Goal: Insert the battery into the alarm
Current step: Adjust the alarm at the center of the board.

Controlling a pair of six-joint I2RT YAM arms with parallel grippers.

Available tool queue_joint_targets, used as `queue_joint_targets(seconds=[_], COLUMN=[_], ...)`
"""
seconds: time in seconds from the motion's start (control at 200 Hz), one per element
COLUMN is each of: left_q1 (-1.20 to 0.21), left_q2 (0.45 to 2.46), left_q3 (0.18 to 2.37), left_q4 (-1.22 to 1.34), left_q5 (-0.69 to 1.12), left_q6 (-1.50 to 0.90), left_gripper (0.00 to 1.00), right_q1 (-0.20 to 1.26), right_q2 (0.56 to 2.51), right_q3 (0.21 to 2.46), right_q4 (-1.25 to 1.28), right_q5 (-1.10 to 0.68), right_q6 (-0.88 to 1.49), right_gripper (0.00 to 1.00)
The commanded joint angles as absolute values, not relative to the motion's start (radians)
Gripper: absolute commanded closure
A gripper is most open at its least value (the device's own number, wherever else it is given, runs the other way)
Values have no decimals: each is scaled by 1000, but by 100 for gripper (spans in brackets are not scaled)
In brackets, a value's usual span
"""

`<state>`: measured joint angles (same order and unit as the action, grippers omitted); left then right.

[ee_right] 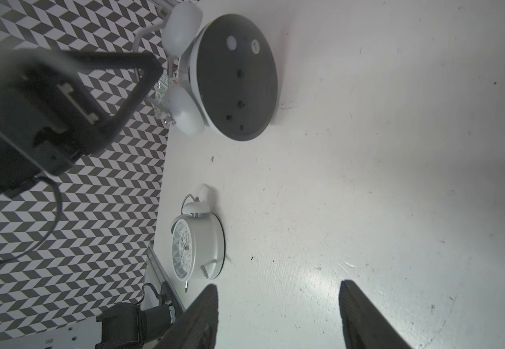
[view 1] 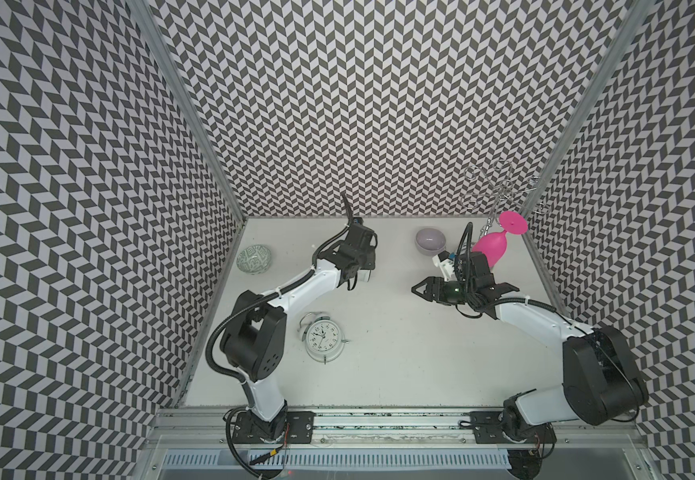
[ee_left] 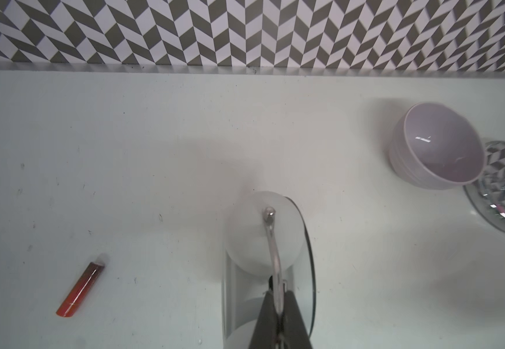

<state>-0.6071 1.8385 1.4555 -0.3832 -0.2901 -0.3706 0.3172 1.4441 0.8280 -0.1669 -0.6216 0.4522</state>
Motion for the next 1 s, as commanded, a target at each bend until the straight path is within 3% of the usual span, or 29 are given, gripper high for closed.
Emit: queue_joint_targets(seconds=[0.0,0.16,0.401,0.586,0.706,0.776,0.991], left_q1=[-661,-707,-688,-653,-627,-618,-617], left_q2=[1946,2054,2151,2230,2248,2238,2046], left_q3=[1555,1656,1715,1789,1797,1795,1646], left_q4=[-551,-596,-517,-496,-479,-475,-390], left_q5=[-483,-498,-227,-122,-72,-61,-33], left_q6=[-320,-316,-359,-360,-366,-381,-413], left_gripper=[100,100,100,92,71,45,23], right_q1=[315,314,314,313,313,313,314], right_q2=[1394,1342,1270,1250,1244,1238,1234], right_q3=[811,788,725,704,706,710,713], right_q4=[-114,-145,-143,-132,-129,-129,-91], right_q5=[-639,-621,-622,-621,-609,-597,-601], right_q6=[423,399,398,408,407,409,402], right_gripper=[36,37,37,37,38,38,40])
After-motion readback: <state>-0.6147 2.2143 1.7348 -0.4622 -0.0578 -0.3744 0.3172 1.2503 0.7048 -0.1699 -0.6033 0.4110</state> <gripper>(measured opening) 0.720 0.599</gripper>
